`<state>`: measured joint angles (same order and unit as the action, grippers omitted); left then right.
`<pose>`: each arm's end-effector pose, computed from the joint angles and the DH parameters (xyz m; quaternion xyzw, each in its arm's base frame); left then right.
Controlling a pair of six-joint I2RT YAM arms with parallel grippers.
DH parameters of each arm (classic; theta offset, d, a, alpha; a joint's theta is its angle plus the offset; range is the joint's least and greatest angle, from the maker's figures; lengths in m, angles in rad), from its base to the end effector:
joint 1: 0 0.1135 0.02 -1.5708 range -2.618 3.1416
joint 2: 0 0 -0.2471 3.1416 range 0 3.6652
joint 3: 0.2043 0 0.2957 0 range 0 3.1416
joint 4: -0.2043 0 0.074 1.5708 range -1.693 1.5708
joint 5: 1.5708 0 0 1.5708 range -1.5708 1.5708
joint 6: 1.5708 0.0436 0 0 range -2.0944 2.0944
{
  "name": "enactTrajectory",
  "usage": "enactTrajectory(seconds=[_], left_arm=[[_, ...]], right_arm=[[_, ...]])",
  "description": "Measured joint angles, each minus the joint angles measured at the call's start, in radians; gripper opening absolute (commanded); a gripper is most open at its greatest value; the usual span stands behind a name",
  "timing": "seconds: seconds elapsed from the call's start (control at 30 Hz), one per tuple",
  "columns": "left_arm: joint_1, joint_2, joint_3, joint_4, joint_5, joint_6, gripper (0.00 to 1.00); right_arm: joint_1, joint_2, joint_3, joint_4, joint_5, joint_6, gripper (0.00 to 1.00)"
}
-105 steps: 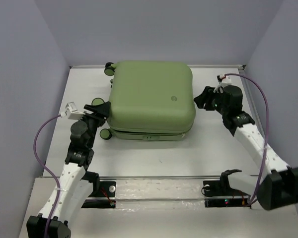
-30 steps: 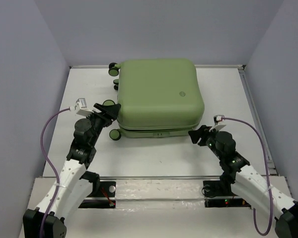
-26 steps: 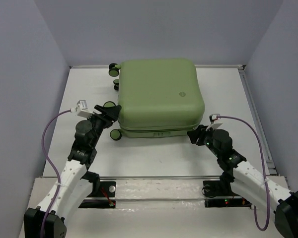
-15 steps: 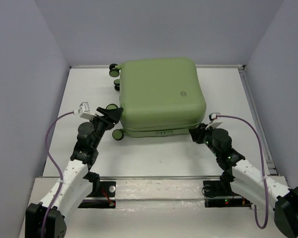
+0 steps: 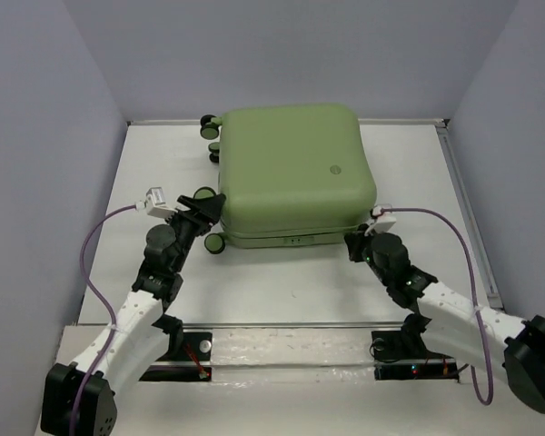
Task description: Pack the luggage
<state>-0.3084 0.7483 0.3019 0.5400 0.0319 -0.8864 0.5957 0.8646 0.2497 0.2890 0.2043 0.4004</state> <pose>0.2312 -0.0751 0.2217 -0.1805 0.6486 -0.4247 0.6052 0.2047 0.1281 0.1461 -0.0196 0.8102 0.2043 0.5491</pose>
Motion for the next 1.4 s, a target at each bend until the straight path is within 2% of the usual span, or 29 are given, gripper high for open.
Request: enactTrajectory(seconds=[0.13, 0.17, 0.23, 0.5, 0.63, 0.77, 0.87, 0.9, 0.97, 1.07, 1.13, 1.17, 1.23, 1.3, 1.33, 1.4], left_arm=[[-0.024, 0.026, 0.001, 0.096, -0.167, -0.013, 0.06], [-0.023, 0.029, 0.001, 0.109, -0.197, -0.016, 0.06], [-0.024, 0.029, 0.001, 0.121, -0.264, -0.016, 0.06], [-0.05, 0.021, 0.002, 0.117, -0.31, -0.012, 0.06], [-0.076, 0.007, 0.002, 0.081, -0.278, 0.076, 0.06], [-0.096, 0.005, 0.002, 0.062, -0.237, 0.101, 0.06], [-0.125, 0.02, 0.002, 0.076, -0.206, 0.106, 0.06], [-0.134, 0.029, 0.002, 0.09, -0.204, 0.111, 0.06], [-0.143, 0.054, 0.008, 0.1, -0.207, 0.118, 0.06], [-0.164, 0.096, 0.014, 0.109, -0.2, 0.124, 0.06], [-0.172, 0.107, 0.017, 0.108, -0.187, 0.123, 0.06], [-0.178, 0.106, 0.017, 0.1, -0.175, 0.121, 0.06], [-0.196, 0.108, 0.017, 0.101, -0.137, 0.119, 0.06], [-0.221, 0.128, 0.017, 0.122, -0.082, 0.108, 0.06], [-0.232, 0.146, 0.017, 0.135, -0.06, 0.102, 0.06], [-0.264, 0.182, 0.017, 0.167, -0.01, 0.084, 0.06]], right_arm=[[0.266, 0.182, 0.178, -0.178, 0.289, -0.009, 0.07], [0.332, 0.24, 0.245, -0.241, 0.334, -0.01, 0.07], [0.385, 0.28, 0.293, -0.288, 0.345, -0.011, 0.07], [0.373, 0.328, 0.408, -0.462, 0.294, -0.048, 0.07], [0.364, 0.345, 0.435, -0.491, 0.26, -0.059, 0.07], [0.278, 0.222, 0.401, -0.541, 0.172, -0.058, 0.07], [0.238, 0.121, 0.402, -0.564, 0.169, -0.061, 0.07], [0.238, 0.132, 0.411, -0.563, 0.164, -0.051, 0.07], [0.293, 0.254, 0.467, -0.544, 0.15, -0.025, 0.07], [0.489, 0.682, 0.785, -0.474, 0.171, -0.04, 0.07], [0.543, 0.792, 0.844, -0.377, 0.184, -0.047, 0.07], [0.545, 0.784, 0.816, -0.352, 0.188, -0.043, 0.07], [0.486, 0.649, 0.666, -0.282, 0.126, -0.015, 0.07], [0.379, 0.41, 0.523, -0.273, 0.052, 0.026, 0.07], [0.341, 0.326, 0.504, -0.267, 0.025, 0.038, 0.07], [0.325, 0.292, 0.513, -0.212, -0.011, 0.05, 0.07]])
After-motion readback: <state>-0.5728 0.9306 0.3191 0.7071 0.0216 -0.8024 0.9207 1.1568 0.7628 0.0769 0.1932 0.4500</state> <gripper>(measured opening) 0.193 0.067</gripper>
